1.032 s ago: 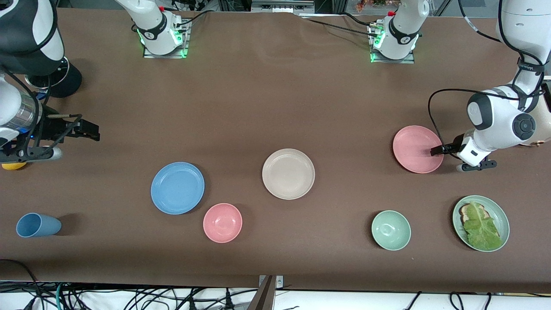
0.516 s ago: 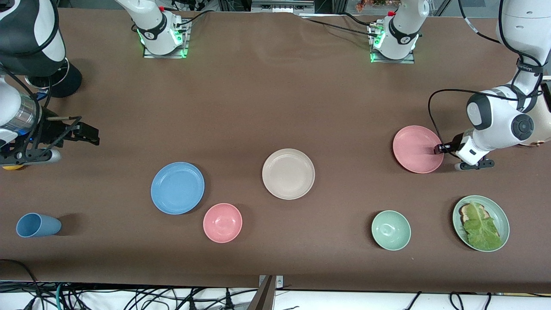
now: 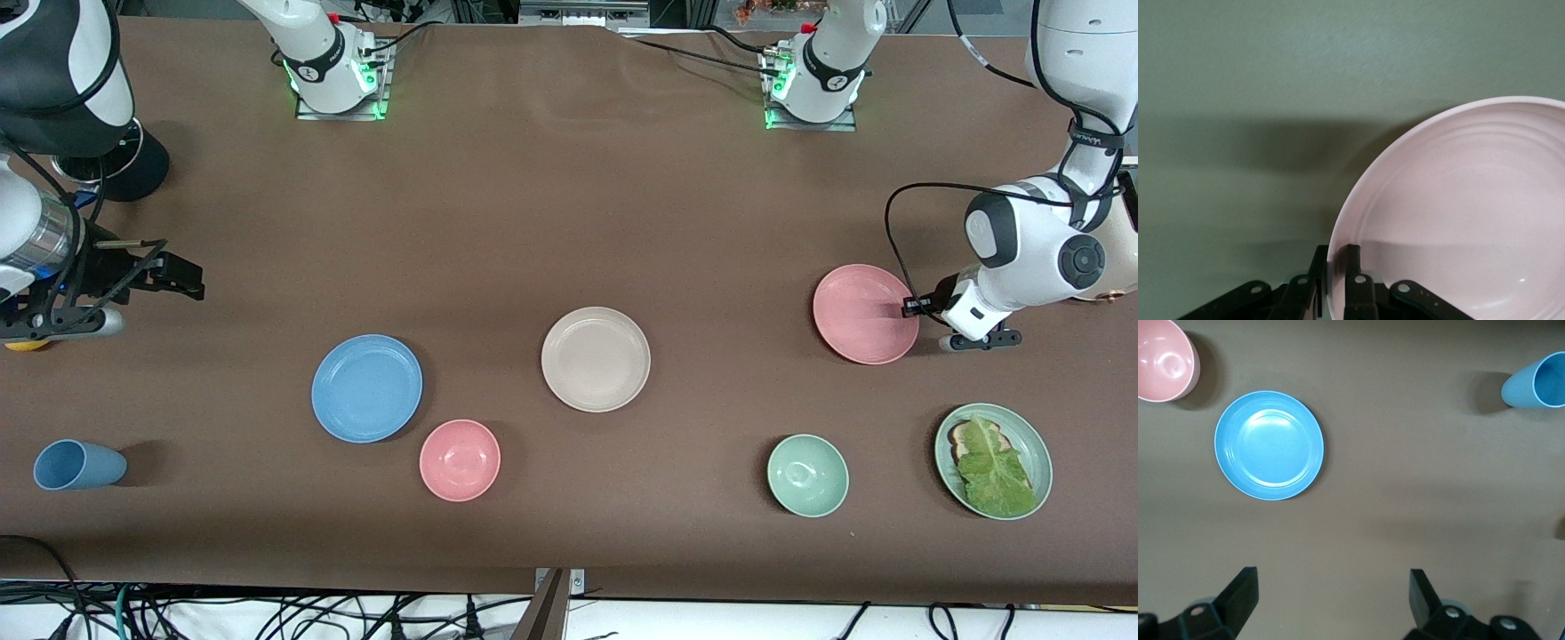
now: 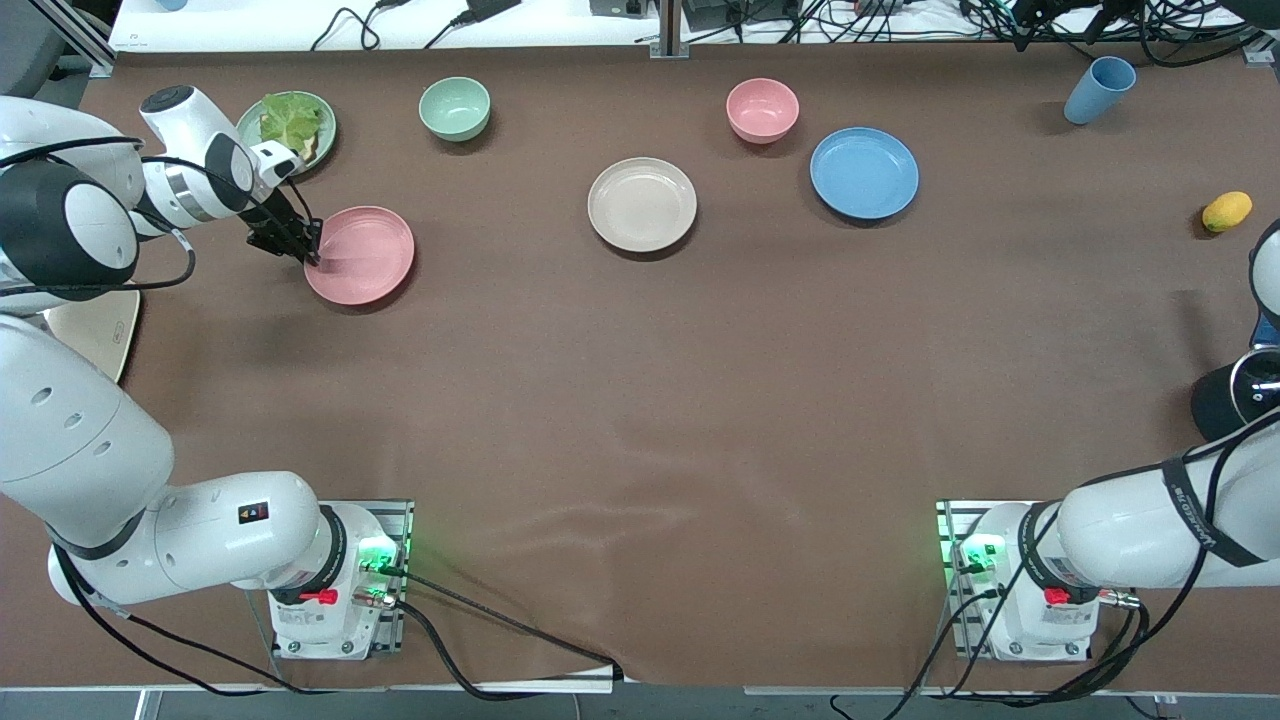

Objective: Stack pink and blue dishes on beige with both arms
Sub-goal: 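Lift the pink plate with the left gripper onto the beige plate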

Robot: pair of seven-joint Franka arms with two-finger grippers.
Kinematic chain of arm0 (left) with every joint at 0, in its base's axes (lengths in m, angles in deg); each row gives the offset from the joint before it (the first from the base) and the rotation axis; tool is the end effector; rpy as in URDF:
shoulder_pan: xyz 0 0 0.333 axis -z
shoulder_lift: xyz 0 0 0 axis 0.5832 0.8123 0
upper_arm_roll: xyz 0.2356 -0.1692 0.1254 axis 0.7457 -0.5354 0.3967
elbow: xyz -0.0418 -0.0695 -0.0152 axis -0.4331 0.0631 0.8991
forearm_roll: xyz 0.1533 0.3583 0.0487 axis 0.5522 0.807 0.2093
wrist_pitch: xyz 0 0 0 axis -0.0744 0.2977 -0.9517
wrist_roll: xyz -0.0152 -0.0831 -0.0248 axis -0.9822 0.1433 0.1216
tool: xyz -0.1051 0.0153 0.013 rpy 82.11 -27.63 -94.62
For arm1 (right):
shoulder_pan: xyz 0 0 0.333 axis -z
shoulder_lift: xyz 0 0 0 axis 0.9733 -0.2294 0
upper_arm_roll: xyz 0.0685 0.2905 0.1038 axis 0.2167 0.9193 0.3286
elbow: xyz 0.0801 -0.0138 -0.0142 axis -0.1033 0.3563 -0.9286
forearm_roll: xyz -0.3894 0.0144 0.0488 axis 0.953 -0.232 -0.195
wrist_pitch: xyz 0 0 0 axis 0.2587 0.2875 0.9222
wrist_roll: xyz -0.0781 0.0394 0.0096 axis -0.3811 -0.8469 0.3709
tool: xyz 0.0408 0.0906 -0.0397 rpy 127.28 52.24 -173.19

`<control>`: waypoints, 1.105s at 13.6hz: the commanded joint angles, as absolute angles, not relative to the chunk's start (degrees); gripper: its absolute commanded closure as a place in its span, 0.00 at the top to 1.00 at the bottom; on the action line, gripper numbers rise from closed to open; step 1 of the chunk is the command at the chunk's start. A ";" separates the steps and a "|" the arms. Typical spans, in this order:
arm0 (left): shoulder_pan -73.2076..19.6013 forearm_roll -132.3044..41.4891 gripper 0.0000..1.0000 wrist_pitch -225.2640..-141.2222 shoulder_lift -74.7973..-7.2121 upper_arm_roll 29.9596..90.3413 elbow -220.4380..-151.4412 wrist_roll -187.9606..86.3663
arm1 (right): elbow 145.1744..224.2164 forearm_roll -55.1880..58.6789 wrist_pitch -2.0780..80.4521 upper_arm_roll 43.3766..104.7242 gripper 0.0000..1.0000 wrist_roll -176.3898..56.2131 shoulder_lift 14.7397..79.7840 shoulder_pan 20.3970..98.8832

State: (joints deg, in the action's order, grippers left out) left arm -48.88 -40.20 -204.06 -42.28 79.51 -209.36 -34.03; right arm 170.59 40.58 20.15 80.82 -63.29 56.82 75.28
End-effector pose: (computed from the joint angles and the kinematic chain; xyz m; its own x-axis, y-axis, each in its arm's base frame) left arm 0.5342 0.1362 0.1882 0.9805 0.1152 -0.1593 0.1256 -0.9904 0.0569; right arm 0.6316 0.0260 0.5330 0.9956 0.0836 -0.0414 0.0847 -0.9961 0.0258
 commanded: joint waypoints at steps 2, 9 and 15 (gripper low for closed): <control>-48.51 -43.88 0.00 -192.16 -46.05 75.59 -202.97 -39.05 | 171.98 39.12 19.81 81.34 1.00 -63.71 56.84 75.60; -48.16 -43.97 0.00 -184.12 -45.80 60.75 -193.99 -65.92 | 177.86 36.92 20.68 81.08 1.00 -63.98 60.53 75.68; -36.49 -43.10 0.00 -184.73 -37.46 56.77 -183.10 -83.27 | 183.58 37.19 24.02 80.47 1.00 -63.89 63.26 75.68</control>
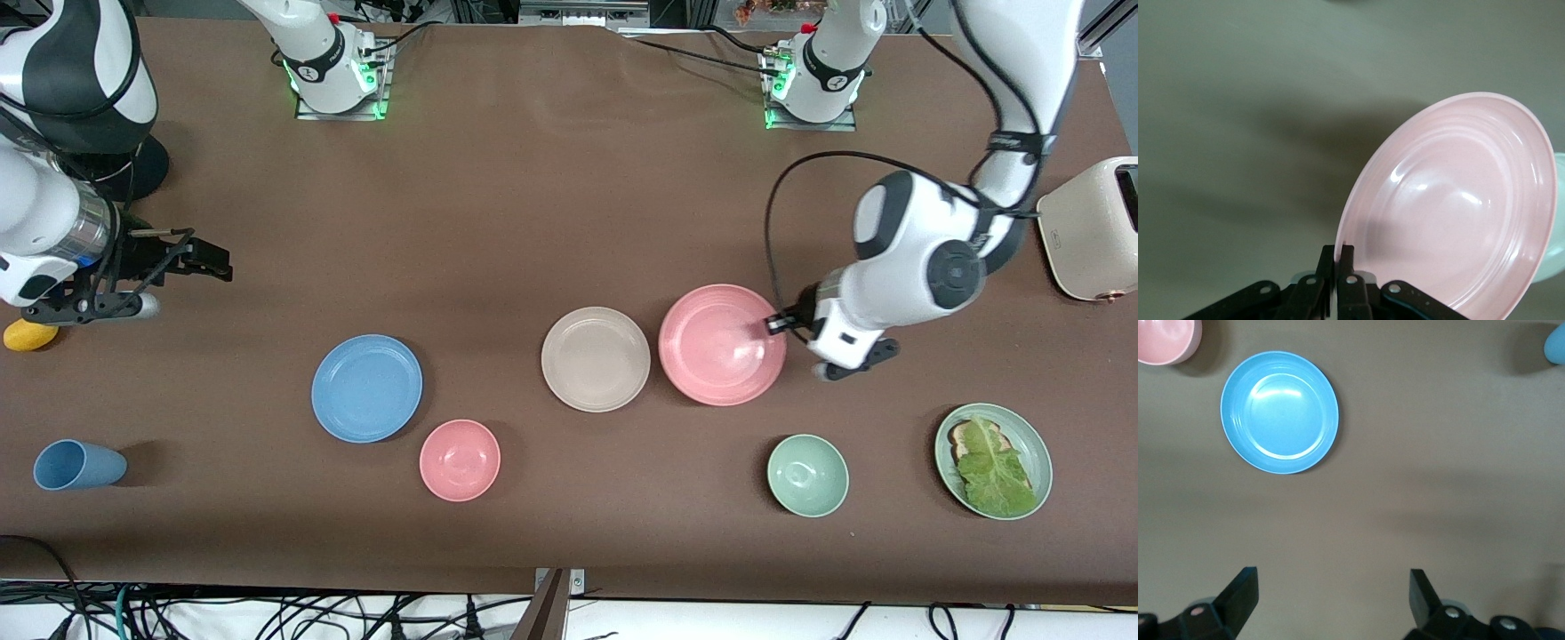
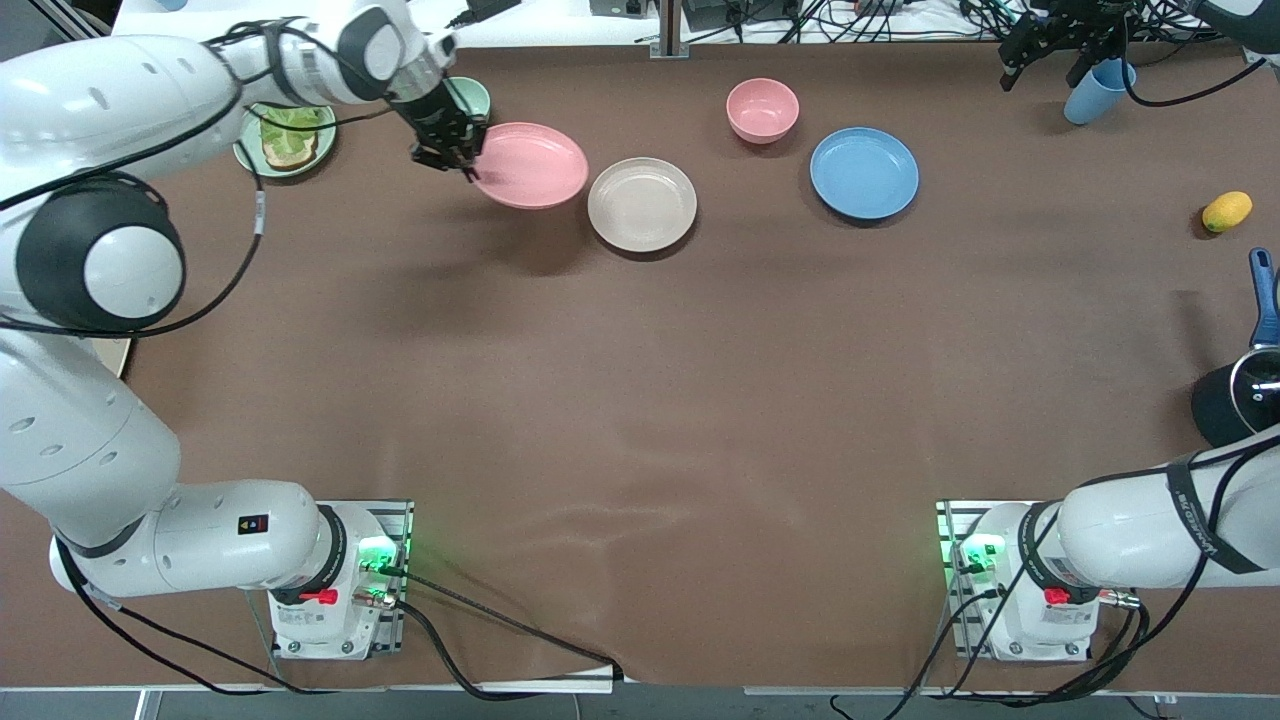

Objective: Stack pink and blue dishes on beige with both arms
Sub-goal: 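Lift the pink plate with the left gripper onto the beige plate, then open the left gripper to release the pink plate, then withdraw the left gripper while the right gripper reaches the blue plate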

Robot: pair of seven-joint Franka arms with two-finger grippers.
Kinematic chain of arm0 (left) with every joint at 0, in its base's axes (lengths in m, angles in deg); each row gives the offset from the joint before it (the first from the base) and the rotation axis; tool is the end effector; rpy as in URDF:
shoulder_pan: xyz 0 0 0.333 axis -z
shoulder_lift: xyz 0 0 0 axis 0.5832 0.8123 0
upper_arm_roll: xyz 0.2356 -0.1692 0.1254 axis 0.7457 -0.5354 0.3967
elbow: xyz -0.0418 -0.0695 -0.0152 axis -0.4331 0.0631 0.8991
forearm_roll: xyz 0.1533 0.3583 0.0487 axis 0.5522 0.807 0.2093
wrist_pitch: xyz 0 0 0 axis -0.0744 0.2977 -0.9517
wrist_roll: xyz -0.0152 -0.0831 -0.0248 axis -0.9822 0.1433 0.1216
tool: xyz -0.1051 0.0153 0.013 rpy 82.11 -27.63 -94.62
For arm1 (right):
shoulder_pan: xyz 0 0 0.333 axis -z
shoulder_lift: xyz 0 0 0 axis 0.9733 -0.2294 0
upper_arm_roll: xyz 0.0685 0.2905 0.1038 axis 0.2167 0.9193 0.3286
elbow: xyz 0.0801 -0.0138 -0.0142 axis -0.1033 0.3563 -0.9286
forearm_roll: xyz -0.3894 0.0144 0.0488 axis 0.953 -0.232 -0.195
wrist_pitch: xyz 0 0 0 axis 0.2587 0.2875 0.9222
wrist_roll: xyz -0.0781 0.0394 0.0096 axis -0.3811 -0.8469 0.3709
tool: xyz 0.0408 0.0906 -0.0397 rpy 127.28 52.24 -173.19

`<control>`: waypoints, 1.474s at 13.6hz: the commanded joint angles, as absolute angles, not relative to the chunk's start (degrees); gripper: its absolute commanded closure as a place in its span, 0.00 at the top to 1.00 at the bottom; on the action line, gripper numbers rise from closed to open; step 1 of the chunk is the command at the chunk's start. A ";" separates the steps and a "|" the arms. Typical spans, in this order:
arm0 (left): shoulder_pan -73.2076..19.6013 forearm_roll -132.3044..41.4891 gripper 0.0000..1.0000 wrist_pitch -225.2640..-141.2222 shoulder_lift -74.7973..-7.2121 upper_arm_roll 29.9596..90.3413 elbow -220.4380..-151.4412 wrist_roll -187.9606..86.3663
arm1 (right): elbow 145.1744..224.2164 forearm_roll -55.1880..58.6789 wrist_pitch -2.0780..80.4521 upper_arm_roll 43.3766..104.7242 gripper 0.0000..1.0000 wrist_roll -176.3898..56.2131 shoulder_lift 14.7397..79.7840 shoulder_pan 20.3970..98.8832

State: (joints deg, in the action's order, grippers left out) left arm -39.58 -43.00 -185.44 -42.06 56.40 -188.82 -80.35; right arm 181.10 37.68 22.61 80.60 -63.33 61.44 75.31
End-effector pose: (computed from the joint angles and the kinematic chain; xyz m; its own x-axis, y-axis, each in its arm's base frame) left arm 0.6085 -0.1855 0.3219 0.9006 0.3611 -0.2418 0.3987 -0.9079 0.1294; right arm 0.6015 0.0276 0.4995 0.9924 0.0726 -0.0997 0.0707 -0.9972 -0.0232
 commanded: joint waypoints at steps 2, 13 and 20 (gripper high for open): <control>-32.97 -43.10 0.00 -184.82 -35.08 56.94 -181.94 -83.37 | 183.85 37.27 24.46 80.47 1.00 -63.89 62.99 75.68; -25.66 -41.86 0.00 -196.42 -28.22 57.99 -180.71 -84.51 | 184.11 39.56 27.18 80.73 1.00 -62.92 62.12 75.42; -26.27 -40.38 1.00 -195.90 -27.95 59.49 -178.69 -84.42 | 184.20 40.44 29.74 80.91 1.00 -62.92 59.83 74.98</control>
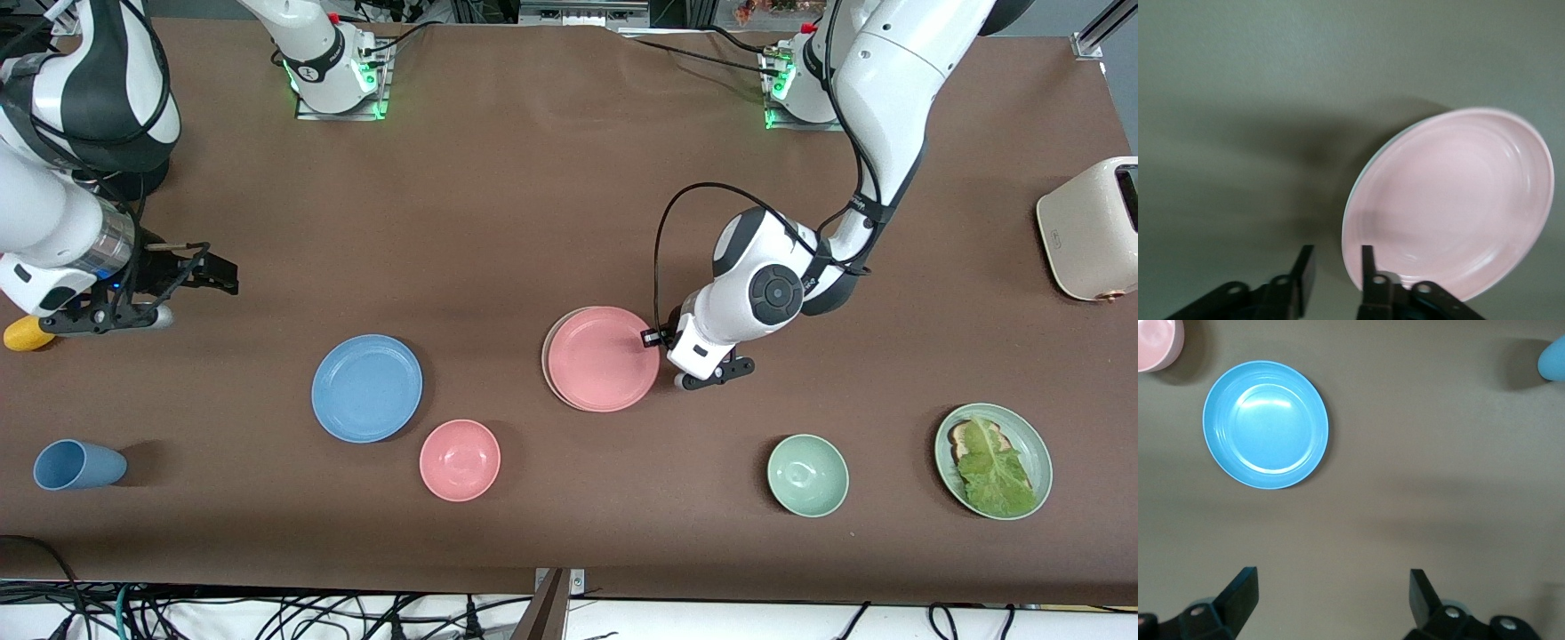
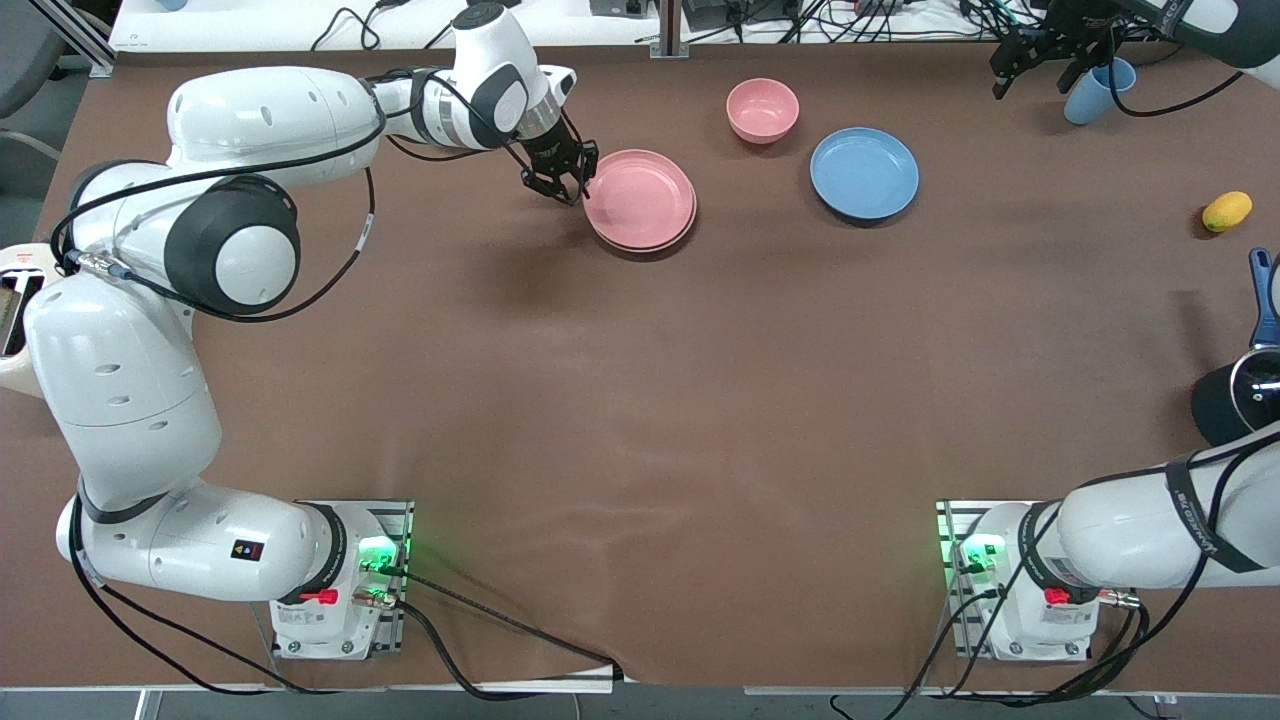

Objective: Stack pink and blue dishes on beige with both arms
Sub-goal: 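Withdraw the left gripper while the right gripper reaches the blue plate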

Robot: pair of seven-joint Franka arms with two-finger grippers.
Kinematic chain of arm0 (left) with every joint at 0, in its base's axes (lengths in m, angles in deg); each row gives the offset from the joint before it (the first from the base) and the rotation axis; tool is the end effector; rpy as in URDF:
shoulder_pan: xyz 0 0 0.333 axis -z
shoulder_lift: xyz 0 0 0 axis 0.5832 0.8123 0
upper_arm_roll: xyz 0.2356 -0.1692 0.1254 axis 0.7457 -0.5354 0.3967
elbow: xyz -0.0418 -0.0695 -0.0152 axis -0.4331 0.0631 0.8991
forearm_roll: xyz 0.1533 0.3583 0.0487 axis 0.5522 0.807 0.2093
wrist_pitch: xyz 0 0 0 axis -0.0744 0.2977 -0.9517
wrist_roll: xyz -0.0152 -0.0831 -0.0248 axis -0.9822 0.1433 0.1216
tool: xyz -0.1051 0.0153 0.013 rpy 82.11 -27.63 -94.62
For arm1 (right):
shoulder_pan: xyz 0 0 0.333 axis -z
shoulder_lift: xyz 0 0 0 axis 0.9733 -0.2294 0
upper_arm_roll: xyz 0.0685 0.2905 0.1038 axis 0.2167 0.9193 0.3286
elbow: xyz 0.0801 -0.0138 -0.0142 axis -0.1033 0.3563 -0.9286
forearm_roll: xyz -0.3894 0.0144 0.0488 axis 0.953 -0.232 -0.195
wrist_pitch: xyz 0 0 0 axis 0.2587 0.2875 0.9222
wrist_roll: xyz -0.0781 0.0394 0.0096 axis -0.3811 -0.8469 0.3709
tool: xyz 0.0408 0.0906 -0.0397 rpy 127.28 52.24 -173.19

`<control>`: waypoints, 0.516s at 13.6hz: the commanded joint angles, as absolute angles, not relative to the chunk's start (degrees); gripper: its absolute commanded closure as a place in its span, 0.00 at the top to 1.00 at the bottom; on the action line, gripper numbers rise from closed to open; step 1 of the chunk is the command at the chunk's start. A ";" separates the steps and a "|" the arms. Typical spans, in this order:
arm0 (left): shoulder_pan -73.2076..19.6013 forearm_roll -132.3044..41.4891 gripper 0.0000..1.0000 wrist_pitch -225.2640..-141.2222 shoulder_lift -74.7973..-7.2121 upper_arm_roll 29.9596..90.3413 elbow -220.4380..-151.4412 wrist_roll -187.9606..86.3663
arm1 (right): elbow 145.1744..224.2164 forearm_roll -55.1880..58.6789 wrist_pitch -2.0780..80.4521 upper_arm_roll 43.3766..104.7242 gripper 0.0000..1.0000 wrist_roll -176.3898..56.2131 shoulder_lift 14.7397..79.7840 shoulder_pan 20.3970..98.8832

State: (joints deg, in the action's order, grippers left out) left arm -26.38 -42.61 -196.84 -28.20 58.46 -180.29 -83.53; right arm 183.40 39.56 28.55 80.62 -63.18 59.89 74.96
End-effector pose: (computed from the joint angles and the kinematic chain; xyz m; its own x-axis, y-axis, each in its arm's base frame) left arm 0.6137 -0.3122 0.2452 0.9382 0.2834 -0.1986 0.3236 -0.9220 0.2128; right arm 0.6116 0.0291 0.4724 0.9940 0.0882 -0.0643 0.0889 -0.9960 0.0086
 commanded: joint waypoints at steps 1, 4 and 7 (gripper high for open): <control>-26.80 -38.98 1.00 -195.55 -28.13 59.49 -178.78 -84.42 | 184.20 40.44 30.35 80.91 1.00 -62.92 59.22 74.98; -28.99 -38.09 1.00 -192.56 -29.53 59.67 -179.04 -84.07 | 184.20 40.35 33.33 80.91 1.00 -62.92 56.41 74.98; -32.94 -33.88 1.00 -187.56 -31.11 59.40 -179.30 -82.15 | 184.11 40.35 37.81 80.91 1.00 -63.36 52.37 75.07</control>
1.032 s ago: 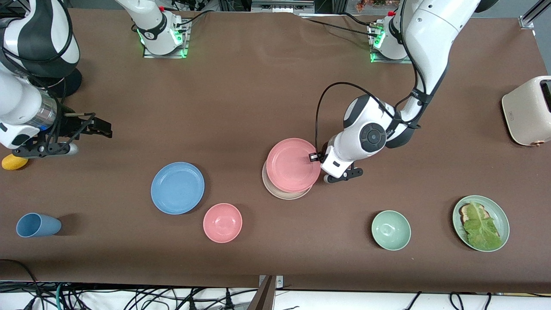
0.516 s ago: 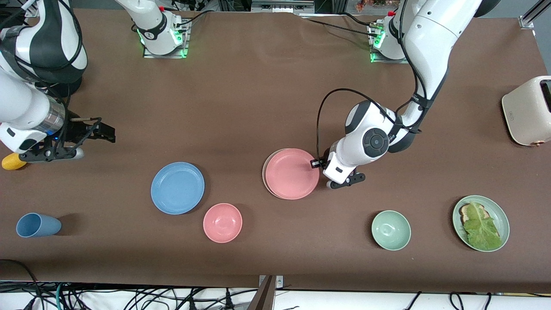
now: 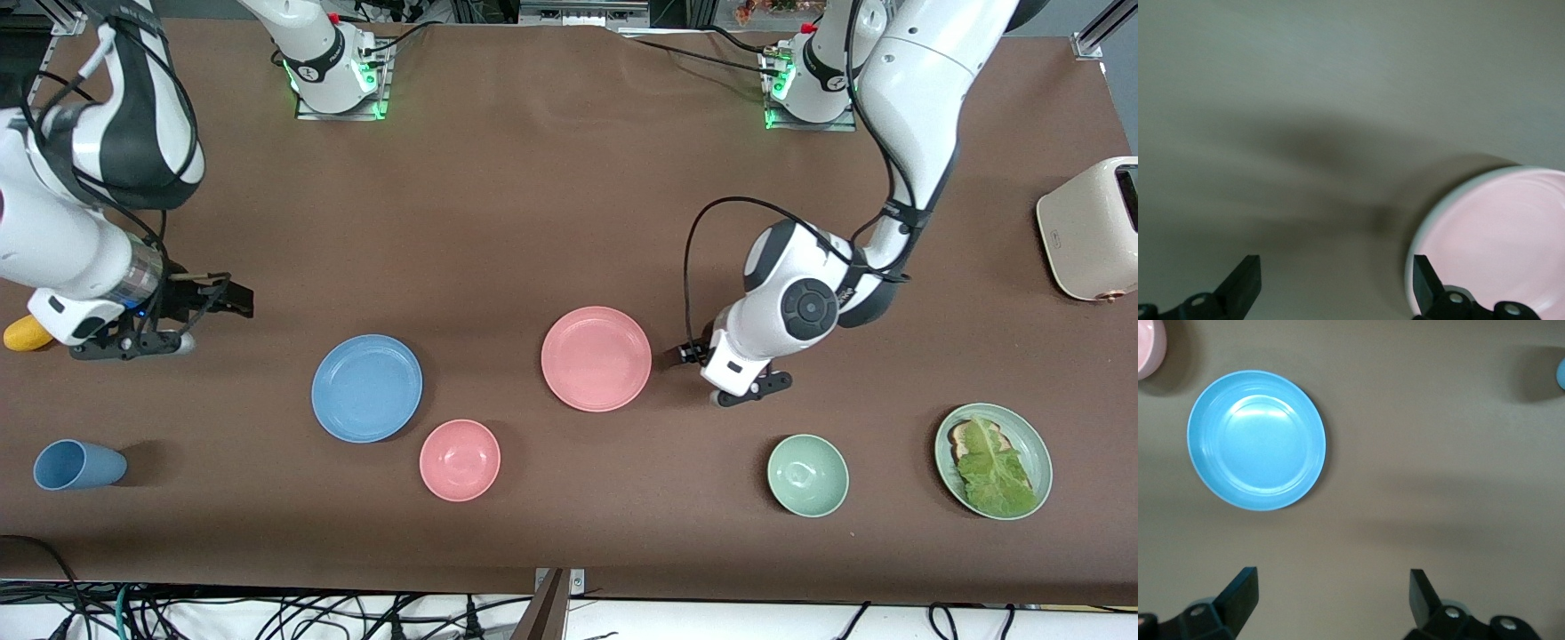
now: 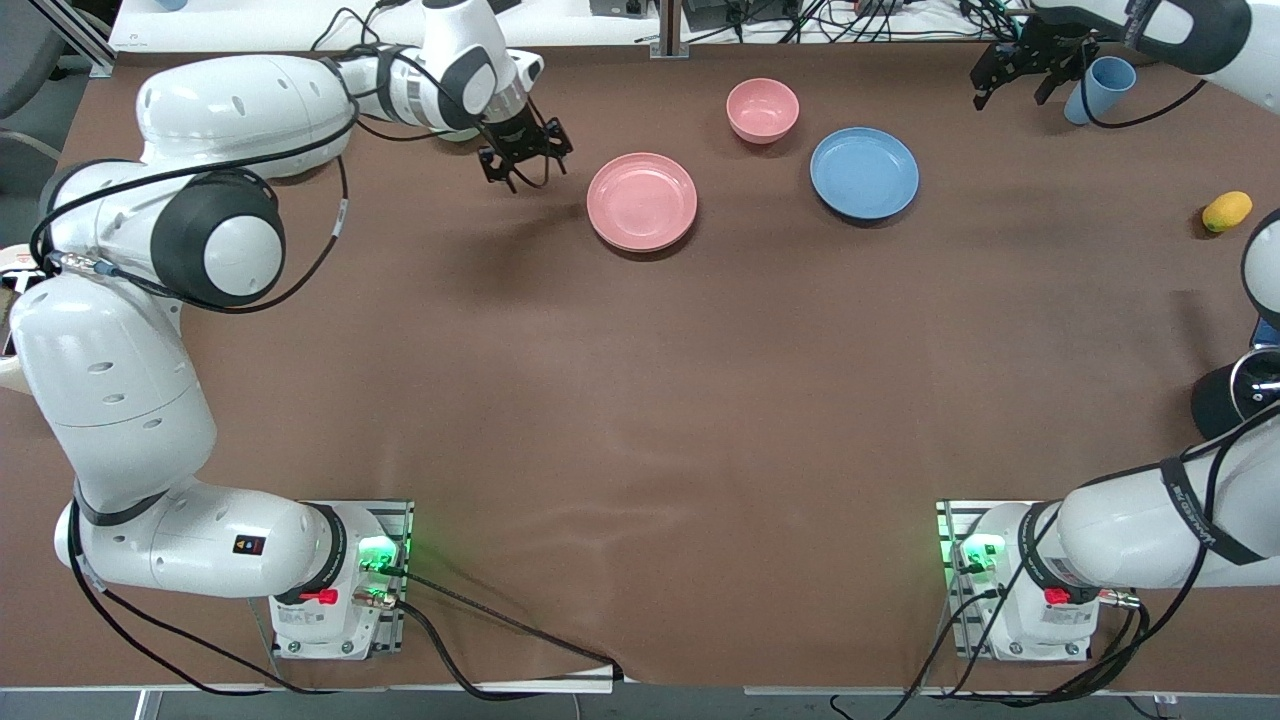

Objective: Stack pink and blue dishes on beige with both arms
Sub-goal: 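Withdraw the left gripper while the right gripper reaches the blue plate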

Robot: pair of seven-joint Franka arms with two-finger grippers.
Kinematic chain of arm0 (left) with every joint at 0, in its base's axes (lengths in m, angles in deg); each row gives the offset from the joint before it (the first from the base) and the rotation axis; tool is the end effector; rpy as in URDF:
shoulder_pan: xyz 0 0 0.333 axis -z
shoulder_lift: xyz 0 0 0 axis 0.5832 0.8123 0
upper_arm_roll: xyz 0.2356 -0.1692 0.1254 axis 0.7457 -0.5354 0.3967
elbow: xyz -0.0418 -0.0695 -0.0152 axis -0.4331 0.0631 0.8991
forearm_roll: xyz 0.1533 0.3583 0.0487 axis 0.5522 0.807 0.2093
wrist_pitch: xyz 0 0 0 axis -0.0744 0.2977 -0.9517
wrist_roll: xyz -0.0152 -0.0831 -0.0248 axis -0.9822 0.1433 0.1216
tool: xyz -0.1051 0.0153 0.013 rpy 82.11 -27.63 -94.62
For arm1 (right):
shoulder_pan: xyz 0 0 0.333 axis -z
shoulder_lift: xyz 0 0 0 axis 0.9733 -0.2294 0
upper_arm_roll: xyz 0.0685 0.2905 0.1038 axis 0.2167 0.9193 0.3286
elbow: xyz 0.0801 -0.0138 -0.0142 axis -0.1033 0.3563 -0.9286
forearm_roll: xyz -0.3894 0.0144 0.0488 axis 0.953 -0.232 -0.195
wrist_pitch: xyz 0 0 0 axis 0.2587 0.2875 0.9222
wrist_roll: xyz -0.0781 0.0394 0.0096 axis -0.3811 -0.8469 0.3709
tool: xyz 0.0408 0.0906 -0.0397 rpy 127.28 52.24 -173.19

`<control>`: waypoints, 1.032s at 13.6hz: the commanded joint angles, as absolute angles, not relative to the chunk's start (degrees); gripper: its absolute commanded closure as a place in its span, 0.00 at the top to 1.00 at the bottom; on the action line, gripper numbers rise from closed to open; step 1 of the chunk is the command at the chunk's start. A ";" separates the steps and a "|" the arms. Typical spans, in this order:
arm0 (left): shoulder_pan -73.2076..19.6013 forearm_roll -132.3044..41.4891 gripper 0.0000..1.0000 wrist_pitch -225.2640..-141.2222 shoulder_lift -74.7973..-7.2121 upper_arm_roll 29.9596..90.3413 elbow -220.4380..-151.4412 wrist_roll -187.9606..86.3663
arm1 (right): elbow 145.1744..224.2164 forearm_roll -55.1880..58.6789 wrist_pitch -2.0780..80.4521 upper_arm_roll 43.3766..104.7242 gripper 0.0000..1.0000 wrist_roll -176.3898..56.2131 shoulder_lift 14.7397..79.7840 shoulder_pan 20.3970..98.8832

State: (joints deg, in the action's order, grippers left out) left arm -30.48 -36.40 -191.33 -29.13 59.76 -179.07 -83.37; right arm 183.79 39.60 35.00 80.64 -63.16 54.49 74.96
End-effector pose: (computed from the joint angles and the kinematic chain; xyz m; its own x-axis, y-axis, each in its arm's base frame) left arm 0.6373 -0.2509 0.2535 0.9374 0.3033 -0.1713 0.3242 -0.9395 0.1109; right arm 0.6336 0.0303 0.4196 0.9945 0.0904 -0.0527 0.0909 -0.9958 0.0072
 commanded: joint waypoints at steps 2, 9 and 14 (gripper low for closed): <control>-36.27 -33.78 1.00 -185.01 -32.17 59.32 -179.65 -75.76 | 184.20 40.44 41.24 80.82 1.00 -63.45 49.47 75.07; -47.88 -33.69 1.00 -177.97 -34.72 59.58 -179.74 -57.63 | 183.93 40.44 51.87 80.82 1.00 -63.80 41.03 74.81; -53.95 -31.50 1.00 -172.09 -37.96 59.58 -178.87 -50.24 | 184.11 40.35 57.41 80.82 0.99 -64.15 35.75 73.14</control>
State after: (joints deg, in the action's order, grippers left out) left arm -52.27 -33.57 -175.15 -35.34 60.14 -178.90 -52.90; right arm 184.27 39.61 55.46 80.69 -63.23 37.11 73.58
